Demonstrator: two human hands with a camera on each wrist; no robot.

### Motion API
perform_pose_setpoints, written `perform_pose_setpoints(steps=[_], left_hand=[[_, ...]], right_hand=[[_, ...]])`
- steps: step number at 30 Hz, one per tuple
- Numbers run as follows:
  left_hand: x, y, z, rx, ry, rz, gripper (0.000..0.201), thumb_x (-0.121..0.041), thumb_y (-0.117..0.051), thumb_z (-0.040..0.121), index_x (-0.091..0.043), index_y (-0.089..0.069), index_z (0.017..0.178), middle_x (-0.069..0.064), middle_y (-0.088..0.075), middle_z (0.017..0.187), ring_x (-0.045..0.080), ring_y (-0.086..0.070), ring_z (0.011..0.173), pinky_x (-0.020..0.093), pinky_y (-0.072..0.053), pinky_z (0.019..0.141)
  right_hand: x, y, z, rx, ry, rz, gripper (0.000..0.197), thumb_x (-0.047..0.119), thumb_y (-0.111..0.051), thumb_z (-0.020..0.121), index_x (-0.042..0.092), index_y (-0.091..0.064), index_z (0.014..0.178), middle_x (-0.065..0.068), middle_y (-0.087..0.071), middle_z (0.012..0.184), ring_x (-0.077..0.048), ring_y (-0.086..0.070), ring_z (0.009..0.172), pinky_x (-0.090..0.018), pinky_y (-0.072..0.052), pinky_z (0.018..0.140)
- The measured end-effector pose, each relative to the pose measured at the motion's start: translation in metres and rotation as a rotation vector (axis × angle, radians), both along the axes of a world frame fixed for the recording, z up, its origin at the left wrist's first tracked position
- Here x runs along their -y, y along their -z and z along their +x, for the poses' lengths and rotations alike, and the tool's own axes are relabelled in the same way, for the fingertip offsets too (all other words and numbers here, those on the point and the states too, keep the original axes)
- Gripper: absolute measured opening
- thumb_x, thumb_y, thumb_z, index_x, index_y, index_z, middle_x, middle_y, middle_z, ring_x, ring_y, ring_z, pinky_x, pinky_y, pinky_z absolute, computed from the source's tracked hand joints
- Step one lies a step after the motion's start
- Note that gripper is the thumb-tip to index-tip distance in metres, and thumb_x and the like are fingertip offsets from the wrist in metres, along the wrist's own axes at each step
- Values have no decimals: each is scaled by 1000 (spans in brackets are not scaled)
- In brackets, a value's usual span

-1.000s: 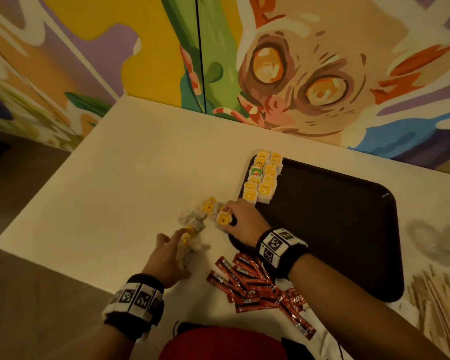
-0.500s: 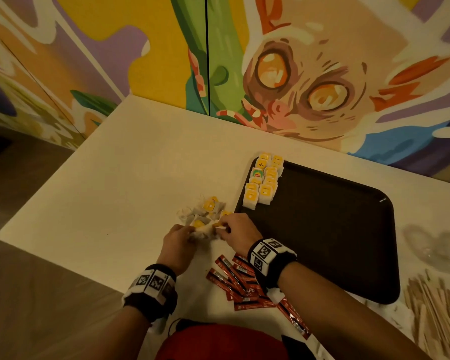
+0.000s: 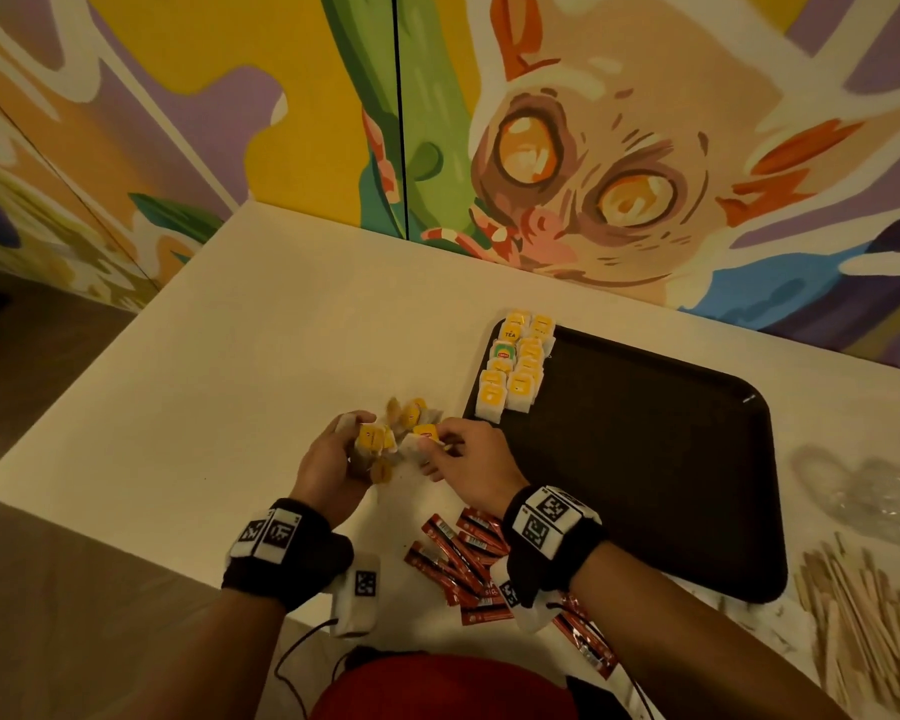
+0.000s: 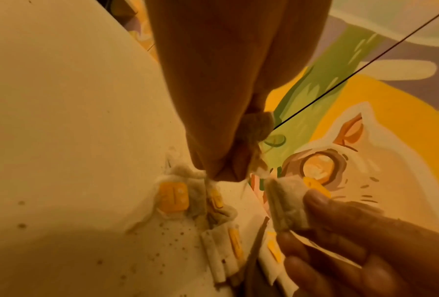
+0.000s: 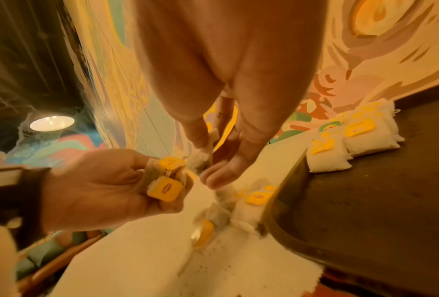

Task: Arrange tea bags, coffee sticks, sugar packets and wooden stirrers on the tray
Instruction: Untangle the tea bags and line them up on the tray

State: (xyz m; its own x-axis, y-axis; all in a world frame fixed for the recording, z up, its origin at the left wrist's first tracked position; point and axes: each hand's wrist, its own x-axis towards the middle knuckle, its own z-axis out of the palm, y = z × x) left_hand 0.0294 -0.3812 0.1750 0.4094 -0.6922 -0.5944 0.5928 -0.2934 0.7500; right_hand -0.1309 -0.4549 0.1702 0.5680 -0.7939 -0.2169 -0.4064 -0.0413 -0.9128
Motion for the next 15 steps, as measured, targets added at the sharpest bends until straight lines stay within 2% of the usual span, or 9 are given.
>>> perform_pose_setpoints(steps=[3, 4, 7, 9, 13, 15], left_hand=[[8, -6, -5, -130, -66, 34, 32, -27, -37, 103, -13, -59, 85, 6, -60, 72, 20, -55, 61, 25, -47, 50], [10, -9, -7, -162, -81, 30, 33, -27, -36, 104, -12, -60, 86, 6, -64, 73, 20, -59, 61, 25, -49, 51], [16, -15, -13, -180, -34, 11, 37, -28, -36, 103, -11, -64, 86, 8, -70, 80, 21, -65, 66, 33, -48, 65], [19, -18, -16, -149, 17, 44, 32, -30, -41, 97, -13, -63, 81, 8, -67, 79, 22, -63, 66, 32, -45, 67], [20, -22, -25, -157, 155, 30, 47, -50, -43, 90, -18, -73, 73, 12, -68, 91, 26, -61, 88, 42, -40, 92], [20, -23, -29, -188, 199, 17, 48, -52, -45, 91, -15, -72, 76, 15, -69, 97, 29, -62, 96, 46, -41, 97]], right_hand=[[-2, -6, 4, 49, 15, 54, 21, 23, -64, 95, 5, -72, 102, -9, -73, 88, -16, -73, 73, -36, -62, 73], [-2, -8, 5, 60, 15, 55, 20, 21, -63, 95, 4, -71, 100, -10, -73, 88, -16, -73, 73, -35, -62, 73], [-4, -10, 7, 74, 19, 46, 21, 22, -63, 95, 4, -72, 98, -10, -73, 89, -16, -74, 76, -37, -62, 75], [-7, -11, 9, 74, 24, 17, 20, 25, -63, 95, 9, -73, 102, -7, -74, 92, -16, -73, 81, -39, -61, 78], [-8, -13, 11, 50, 34, -48, 21, 24, -65, 94, 13, -74, 110, -4, -75, 99, -15, -71, 87, -37, -60, 81], [-9, -13, 12, 44, 27, -65, 21, 22, -64, 94, 15, -74, 112, -3, -74, 104, -15, -71, 90, -38, -61, 78]])
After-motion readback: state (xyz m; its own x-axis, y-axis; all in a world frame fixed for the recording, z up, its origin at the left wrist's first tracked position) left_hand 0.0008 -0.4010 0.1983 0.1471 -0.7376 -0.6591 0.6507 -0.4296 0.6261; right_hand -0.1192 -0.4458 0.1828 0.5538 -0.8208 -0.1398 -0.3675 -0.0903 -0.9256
